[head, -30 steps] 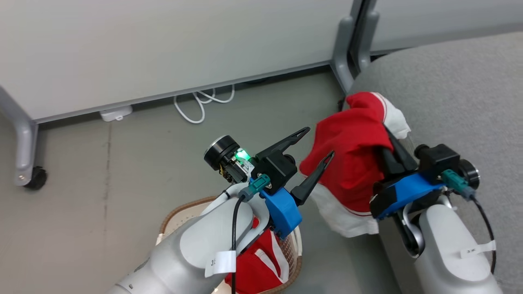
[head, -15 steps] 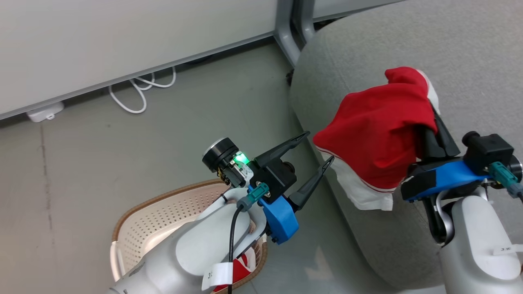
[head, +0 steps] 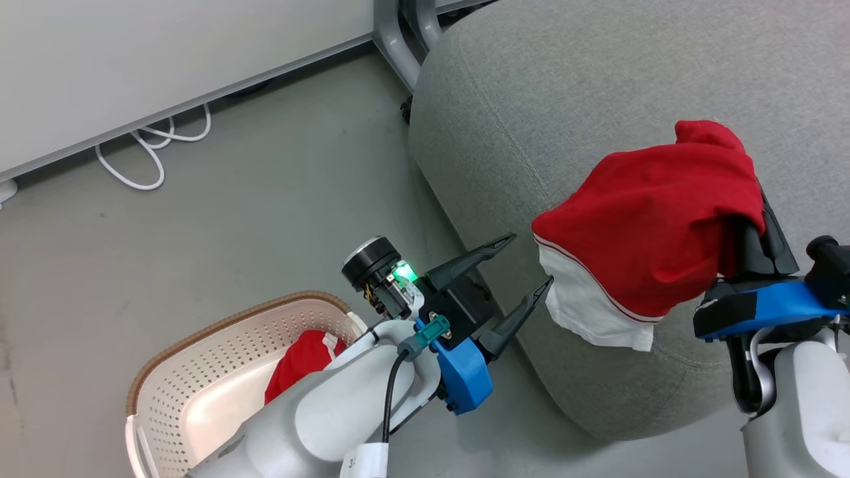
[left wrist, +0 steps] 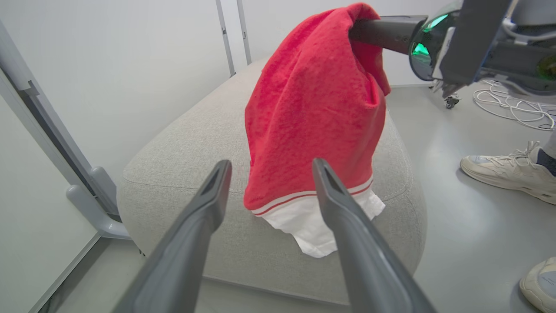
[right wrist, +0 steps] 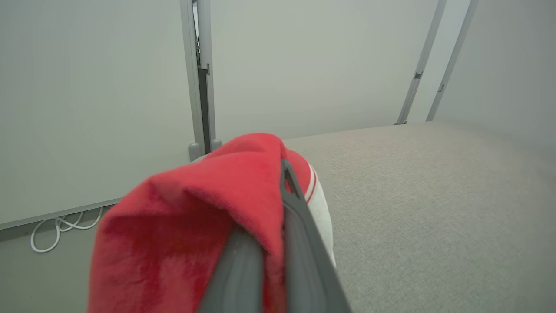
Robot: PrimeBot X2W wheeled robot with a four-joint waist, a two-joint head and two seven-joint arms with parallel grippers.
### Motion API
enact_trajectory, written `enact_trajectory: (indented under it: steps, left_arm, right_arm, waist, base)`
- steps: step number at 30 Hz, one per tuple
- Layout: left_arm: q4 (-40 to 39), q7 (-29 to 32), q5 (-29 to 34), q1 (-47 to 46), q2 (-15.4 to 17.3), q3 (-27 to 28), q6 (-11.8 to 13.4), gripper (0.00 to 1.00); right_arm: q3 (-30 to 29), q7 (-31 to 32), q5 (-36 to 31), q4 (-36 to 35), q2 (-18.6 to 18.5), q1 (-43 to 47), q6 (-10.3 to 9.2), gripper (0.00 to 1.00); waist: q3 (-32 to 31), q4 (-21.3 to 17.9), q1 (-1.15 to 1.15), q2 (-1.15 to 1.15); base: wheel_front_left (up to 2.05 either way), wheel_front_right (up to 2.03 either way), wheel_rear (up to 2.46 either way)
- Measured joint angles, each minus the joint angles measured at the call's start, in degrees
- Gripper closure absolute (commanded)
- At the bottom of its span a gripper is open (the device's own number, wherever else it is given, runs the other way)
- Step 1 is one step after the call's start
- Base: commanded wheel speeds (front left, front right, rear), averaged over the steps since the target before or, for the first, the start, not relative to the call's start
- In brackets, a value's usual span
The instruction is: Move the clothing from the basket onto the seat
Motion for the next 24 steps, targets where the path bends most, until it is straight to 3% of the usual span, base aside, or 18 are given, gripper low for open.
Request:
enact_trajectory:
  steps: [17, 24]
  left_arm:
    - [-1.1, 0.0, 1.4, 0.6, 0.0, 0.5, 0.0, 0.00]
    - [-2.2, 0.0, 2.5, -1.1, 0.9, 1.2, 0.5, 0.00]
  right_arm:
    - [0.0, 0.0, -0.3, -0.9, 0.7, 1.6, 0.00, 1.00]
    - [-2.1, 0.0, 0.7, -2.9, 0.6, -4.1, 0.00, 1.00]
  waist:
    - [0.6, -1.3, 0.00, 0.00]
    - [4.3, -0.9, 0.00, 0.00]
  base:
    - [0.00, 0.00, 0.00]
    - [0.00, 0.00, 0.00]
